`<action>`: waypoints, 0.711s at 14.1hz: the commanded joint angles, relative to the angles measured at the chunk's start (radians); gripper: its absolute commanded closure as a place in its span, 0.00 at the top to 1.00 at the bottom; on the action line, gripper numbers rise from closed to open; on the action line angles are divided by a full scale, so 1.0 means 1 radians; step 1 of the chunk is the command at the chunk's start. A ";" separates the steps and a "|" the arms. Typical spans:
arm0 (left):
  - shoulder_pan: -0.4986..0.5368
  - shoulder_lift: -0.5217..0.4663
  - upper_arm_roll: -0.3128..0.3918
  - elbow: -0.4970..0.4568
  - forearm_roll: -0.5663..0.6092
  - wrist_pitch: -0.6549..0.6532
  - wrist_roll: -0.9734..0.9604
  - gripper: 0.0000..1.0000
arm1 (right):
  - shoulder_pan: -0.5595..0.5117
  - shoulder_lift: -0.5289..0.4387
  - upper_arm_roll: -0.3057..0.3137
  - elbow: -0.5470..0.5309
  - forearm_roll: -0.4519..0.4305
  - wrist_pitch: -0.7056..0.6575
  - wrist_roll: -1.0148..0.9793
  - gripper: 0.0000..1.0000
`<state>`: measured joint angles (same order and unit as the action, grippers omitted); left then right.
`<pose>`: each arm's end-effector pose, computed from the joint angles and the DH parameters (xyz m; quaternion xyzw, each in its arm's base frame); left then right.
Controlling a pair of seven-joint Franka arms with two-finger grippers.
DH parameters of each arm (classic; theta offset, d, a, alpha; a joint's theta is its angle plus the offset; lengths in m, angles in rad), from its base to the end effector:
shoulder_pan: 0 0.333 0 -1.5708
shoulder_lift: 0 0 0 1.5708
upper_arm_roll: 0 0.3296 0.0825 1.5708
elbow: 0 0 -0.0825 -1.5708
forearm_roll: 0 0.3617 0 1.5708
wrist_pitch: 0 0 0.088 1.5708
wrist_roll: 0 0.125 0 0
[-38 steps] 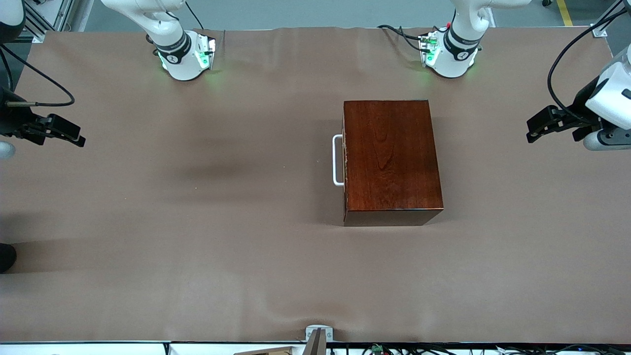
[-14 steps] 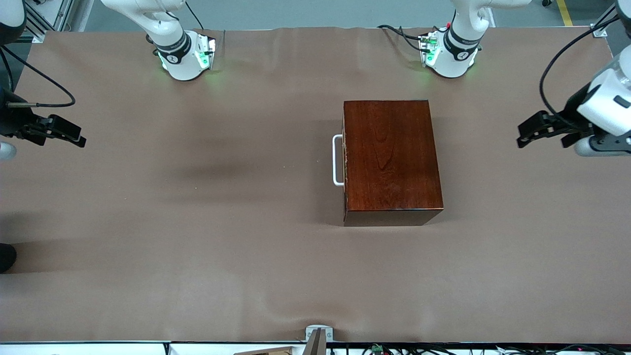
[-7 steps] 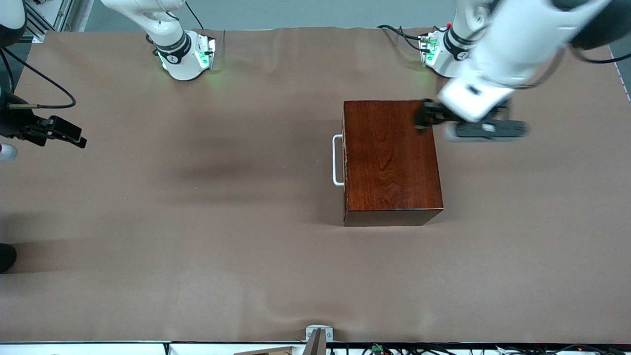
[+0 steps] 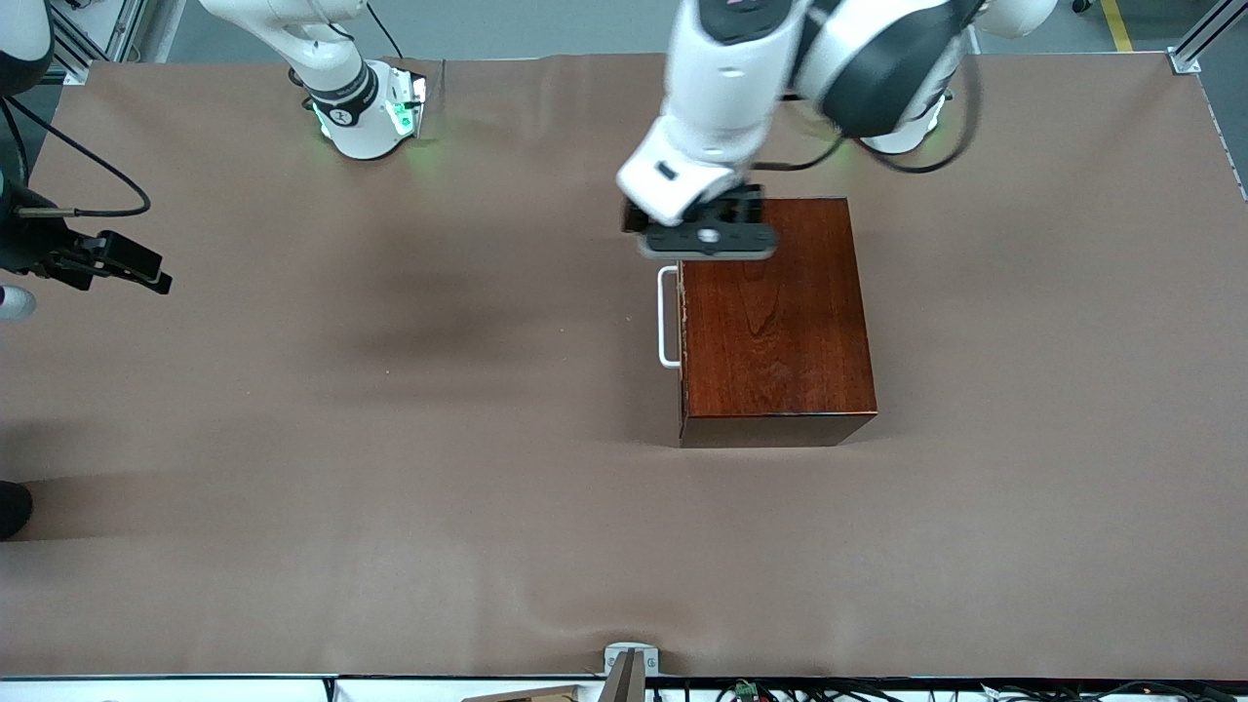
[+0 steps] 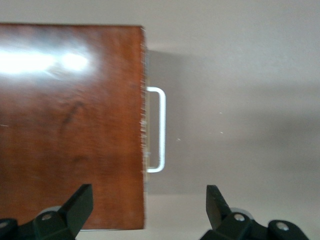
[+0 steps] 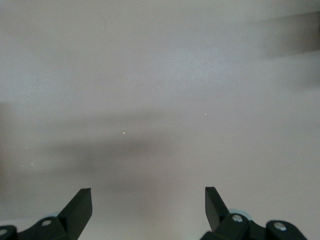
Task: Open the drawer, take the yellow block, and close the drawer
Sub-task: 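Move the left gripper over the box to the white drawer handle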
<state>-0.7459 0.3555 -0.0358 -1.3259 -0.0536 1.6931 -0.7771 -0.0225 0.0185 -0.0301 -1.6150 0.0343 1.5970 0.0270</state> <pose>0.4599 -0.4595 0.5317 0.9994 0.0020 -0.0188 0.0276 0.5376 -0.0239 0.5926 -0.9989 0.0405 0.0180 0.0171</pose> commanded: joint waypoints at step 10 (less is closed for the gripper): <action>-0.128 0.215 0.019 0.042 0.116 0.119 -0.030 1.00 | -0.017 0.009 0.016 0.013 -0.002 -0.003 -0.001 1.00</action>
<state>-0.8506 0.5329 -0.0307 -1.3155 0.0367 1.8087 -0.8053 -0.0225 0.0197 -0.0285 -1.6150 0.0343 1.5976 0.0270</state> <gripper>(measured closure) 0.000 0.000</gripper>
